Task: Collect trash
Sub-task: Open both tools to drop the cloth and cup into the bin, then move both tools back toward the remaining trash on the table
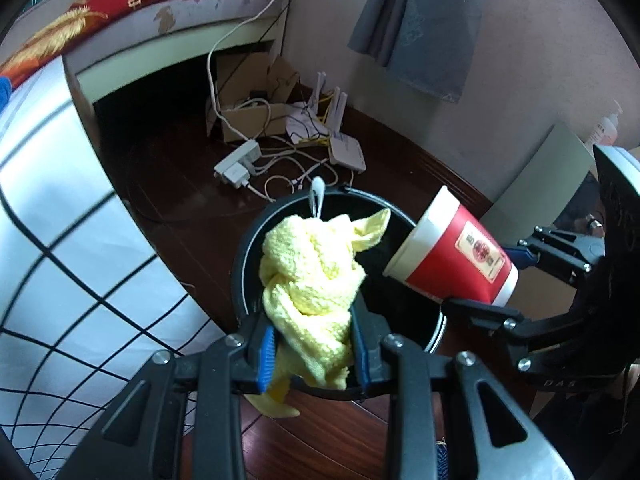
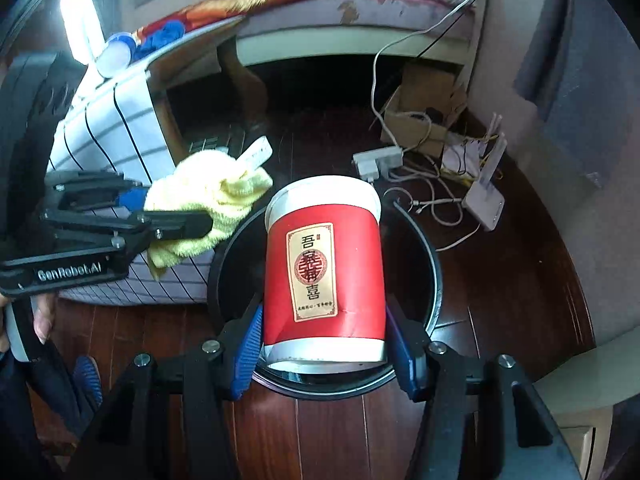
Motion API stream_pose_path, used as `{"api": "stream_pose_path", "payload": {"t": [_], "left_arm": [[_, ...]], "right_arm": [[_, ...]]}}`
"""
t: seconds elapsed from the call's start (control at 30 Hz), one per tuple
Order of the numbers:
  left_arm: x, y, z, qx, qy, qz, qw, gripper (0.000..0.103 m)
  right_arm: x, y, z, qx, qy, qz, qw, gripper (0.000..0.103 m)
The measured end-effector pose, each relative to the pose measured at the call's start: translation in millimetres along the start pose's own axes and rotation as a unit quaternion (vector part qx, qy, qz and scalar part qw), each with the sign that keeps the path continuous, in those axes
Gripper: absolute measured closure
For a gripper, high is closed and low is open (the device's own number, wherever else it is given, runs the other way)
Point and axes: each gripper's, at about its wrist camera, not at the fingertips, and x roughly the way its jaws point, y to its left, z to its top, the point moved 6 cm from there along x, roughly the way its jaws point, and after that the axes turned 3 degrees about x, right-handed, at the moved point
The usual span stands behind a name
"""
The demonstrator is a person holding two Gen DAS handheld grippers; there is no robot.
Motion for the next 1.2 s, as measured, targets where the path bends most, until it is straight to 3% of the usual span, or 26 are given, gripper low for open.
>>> {"api": "stream_pose_path", "payload": {"t": [0.33,0.4,0.43,0.47,0.53,0.67,0.97,1.2], "left_arm": [[26,-1,-7,-0.002,0.029,-0.008,0.9996,0.070],[30,-2,-10,-0.005,0.034,-0.010,0.9994,0.062],[31,-1,-12,-0.006,0.035,0.008,0.9993,0.049],[31,2,-13,-0.008,0.035,0.018,0.9992,0.031],[26,7,-19,-0.013,0.032,0.042,0.9985,0.017],[9,13,-28,-0.015,0.016,0.067,0.9975,0.000],[-37,24,-26,-0.032,-0.031,0.101,0.9939,0.000],[-86,29,-21,-0.042,-0.068,0.114,0.9903,0.000]], "right_arm": [[26,-5,-6,-0.002,0.025,0.015,1.000,0.044],[32,-5,-7,-0.009,0.030,0.011,0.999,0.039],[38,-9,-9,-0.008,0.036,-0.008,0.999,0.015],[41,-14,-11,-0.001,0.045,-0.020,0.999,0.001],[44,-26,-16,0.021,0.052,-0.026,0.998,0.000],[34,-39,-16,0.035,0.035,-0.043,0.998,0.000],[0,-22,4,0.036,-0.014,-0.064,0.997,0.000],[-36,6,22,0.050,-0.046,-0.048,0.996,0.000]]}}
